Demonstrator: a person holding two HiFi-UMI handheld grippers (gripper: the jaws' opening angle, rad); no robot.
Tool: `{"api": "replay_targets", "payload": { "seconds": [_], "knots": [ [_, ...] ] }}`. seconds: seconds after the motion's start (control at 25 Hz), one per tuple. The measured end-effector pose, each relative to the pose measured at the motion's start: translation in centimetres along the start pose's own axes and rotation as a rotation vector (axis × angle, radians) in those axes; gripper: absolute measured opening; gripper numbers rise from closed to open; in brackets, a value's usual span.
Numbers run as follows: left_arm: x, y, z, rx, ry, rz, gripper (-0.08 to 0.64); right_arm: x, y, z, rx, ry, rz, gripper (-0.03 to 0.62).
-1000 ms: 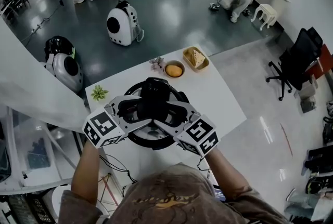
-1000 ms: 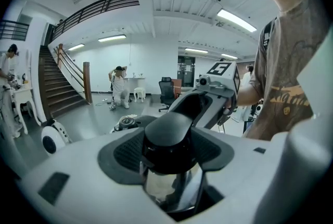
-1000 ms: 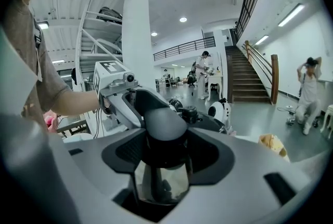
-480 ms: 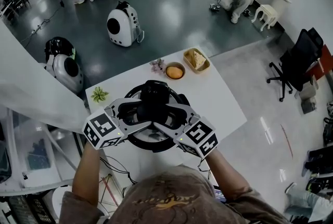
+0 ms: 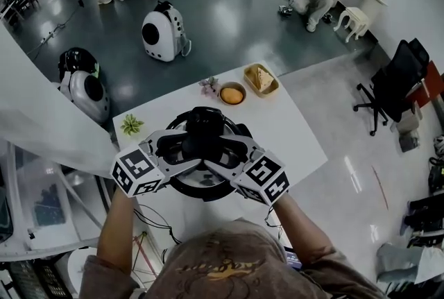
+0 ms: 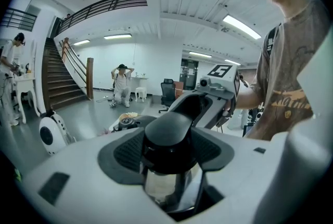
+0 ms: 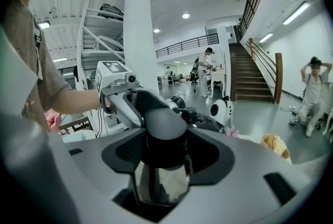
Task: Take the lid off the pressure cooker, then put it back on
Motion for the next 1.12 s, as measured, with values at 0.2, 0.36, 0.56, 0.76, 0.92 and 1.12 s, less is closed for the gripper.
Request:
{"api": "replay_targets", "payload": {
  "seconds": [0.2,0.36,0.56,0.76,0.92,1.12],
  "knots": [
    [0.0,0.0,-0.1,-0.001,0.008,0.002,0.281,0.0,0.0,0.0,0.009,0.003,0.002,0.249],
    [0.0,0.0,0.0,0.002,0.002,-0.004,0.281,0.0,0.1,0.0,0.015,0.008,0.006,0.249],
    [0.1,-0.1,-0.1,0.001,-0.001,-0.002,0.281,0.0,0.0,-0.1,0.023,0.013,0.005,0.249],
    [0.2,0.0,0.3,0.000,-0.016,0.002,0.282,0.1,0.0,-0.2,0.022,-0.001,0.002,0.247],
    [0.1,-0.3,0.6,0.000,-0.039,0.006,0.284,0.5,-0.1,0.1,0.021,-0.027,-0.001,0.245],
    [0.1,-0.2,1.2,0.025,-0.083,-0.001,0.285,0.6,0.0,0.6,0.028,-0.079,-0.016,0.245]
  ]
}}
Point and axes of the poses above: the fingertips, and each gripper's own axes: x backward along the fingers, z to its right, y out of its underside, the point moved 8 cm from there along x, backward along the fingers, and after that the axes turned 12 degrees about -y, right-handed, at the moved point
